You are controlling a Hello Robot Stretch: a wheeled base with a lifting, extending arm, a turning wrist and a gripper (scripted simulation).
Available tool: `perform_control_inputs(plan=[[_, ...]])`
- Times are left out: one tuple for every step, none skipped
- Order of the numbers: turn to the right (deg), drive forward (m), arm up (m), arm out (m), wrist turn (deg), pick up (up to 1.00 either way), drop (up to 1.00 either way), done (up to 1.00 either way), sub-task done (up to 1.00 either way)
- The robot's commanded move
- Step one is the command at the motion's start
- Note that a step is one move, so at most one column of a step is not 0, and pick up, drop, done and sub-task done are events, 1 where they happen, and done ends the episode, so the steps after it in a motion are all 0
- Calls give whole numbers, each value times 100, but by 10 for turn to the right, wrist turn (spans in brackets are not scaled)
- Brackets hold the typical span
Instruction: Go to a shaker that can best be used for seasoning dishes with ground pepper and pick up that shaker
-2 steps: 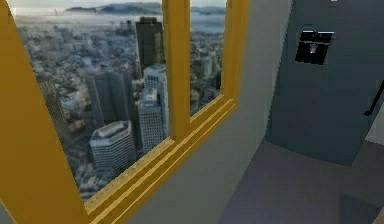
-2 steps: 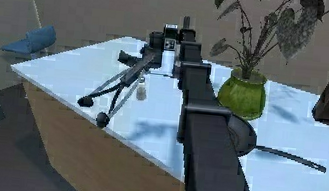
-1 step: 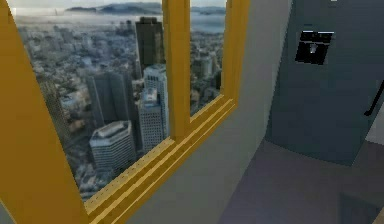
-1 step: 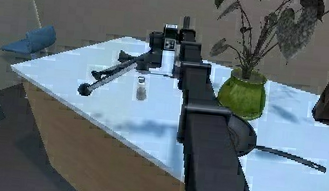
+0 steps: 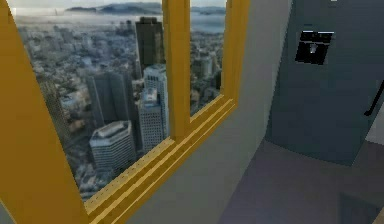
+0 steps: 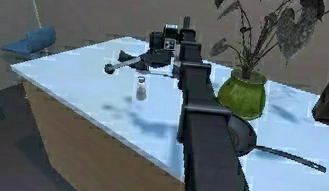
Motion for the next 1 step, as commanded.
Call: perform_control_inputs(plan=[[0,0,0,0,210,0,0,0,0]])
